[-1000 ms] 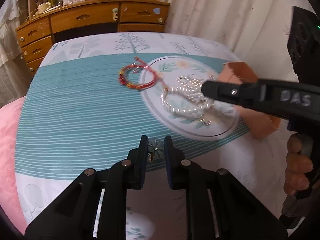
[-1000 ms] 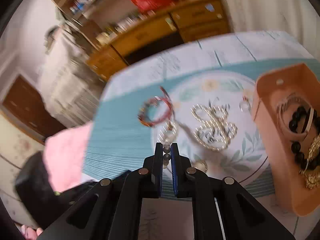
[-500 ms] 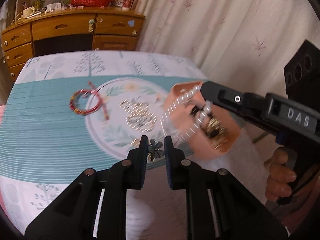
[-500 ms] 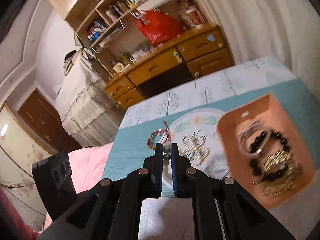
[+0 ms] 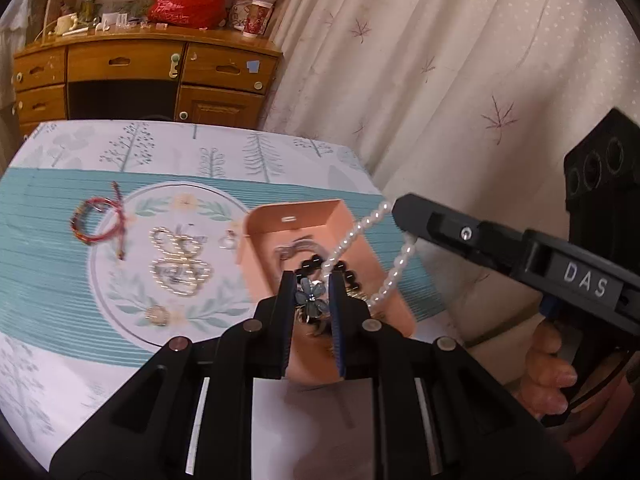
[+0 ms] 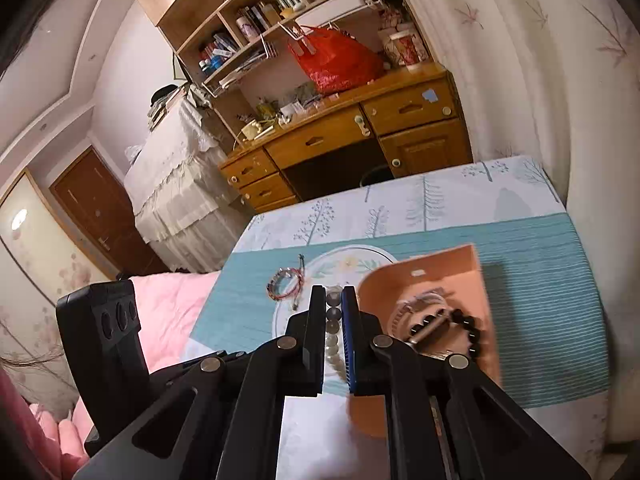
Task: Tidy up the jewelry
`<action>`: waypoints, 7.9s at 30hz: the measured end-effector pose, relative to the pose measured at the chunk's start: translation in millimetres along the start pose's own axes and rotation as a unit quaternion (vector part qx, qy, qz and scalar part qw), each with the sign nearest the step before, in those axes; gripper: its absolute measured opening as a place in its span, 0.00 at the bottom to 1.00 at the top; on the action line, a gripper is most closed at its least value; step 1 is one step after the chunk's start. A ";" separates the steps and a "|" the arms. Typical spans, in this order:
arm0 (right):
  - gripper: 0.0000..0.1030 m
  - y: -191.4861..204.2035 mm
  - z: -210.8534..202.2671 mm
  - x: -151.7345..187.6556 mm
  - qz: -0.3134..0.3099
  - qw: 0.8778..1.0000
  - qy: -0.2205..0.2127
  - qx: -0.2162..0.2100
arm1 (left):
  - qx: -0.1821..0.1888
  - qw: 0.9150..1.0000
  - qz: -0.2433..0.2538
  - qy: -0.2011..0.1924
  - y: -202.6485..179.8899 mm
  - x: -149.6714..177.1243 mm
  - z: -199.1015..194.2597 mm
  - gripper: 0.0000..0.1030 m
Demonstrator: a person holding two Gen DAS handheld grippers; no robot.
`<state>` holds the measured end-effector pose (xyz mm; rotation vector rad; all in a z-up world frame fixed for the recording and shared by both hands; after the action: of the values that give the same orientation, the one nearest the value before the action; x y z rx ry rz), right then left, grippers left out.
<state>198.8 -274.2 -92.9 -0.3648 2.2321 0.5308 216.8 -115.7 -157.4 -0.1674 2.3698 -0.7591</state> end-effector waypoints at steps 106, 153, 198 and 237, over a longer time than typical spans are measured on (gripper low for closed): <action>0.16 132.7 217.4 78.8 0.085 0.980 0.114 0.140 | -0.246 0.949 0.059 0.186 180.1 -145.3 55.6 0.57; 0.60 19.6 28.2 67.7 -0.013 0.992 0.093 0.090 | -0.169 0.968 -0.034 0.184 -11.0 -60.9 84.0 0.58; 0.60 107.6 232.8 69.3 0.033 0.955 0.146 0.256 | -0.164 0.981 0.037 0.094 207.1 -122.5 67.1 0.47; 0.03 78.1 247.0 54.3 0.152 0.974 0.117 0.123 | -0.122 0.989 0.007 0.085 211.8 -93.4 53.0 0.06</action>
<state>289.5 -91.3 -261.4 0.0498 2.5666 0.3752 337.5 61.5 -259.5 -0.1953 2.6204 -0.4897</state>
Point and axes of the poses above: each gripper's, at about its wrist camera, not at the fingertips, and z roughly the way its jaws point, y to its left, x to its underside, the point moved 4 cm from there along z, roughly the way its jaws point, and after that the axes turned 15 degrees about -z, right-handed, at the moved point
